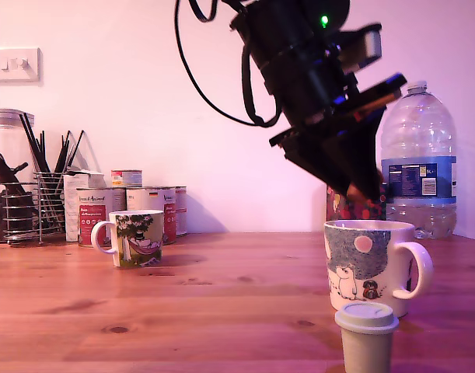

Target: Pick up the coffee capsules from the table one by one and drop them inside the nearest coffee cup

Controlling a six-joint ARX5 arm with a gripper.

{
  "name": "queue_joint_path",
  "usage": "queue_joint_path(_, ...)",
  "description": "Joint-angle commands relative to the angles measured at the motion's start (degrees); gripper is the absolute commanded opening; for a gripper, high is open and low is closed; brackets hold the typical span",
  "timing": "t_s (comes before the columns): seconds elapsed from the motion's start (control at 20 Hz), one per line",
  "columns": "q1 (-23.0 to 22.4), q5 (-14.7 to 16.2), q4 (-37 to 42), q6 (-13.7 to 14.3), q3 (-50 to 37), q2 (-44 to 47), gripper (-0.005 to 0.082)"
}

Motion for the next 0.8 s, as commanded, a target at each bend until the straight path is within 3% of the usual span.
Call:
queue_joint_path(0.0,-0.31,-0.33,-0.22,-0.13,0.07,2.71,0.0166)
queue_joint_path(0.55,-0.31,-0.33,-0.5,-0.11,0.07,2.78,0.017)
queue_joint_path(0.6,-0.31,-0.31,-0.46,-0.11,0.07,2.78,0.0204)
queue_joint_path(0.65,-0.31,-0.31,-0.35,-0.07,0.07,2.78,0.0316)
queue_joint_path(0.75,-0.31,-0.37,-0.37,-0.09,0.07,2.78,0.063)
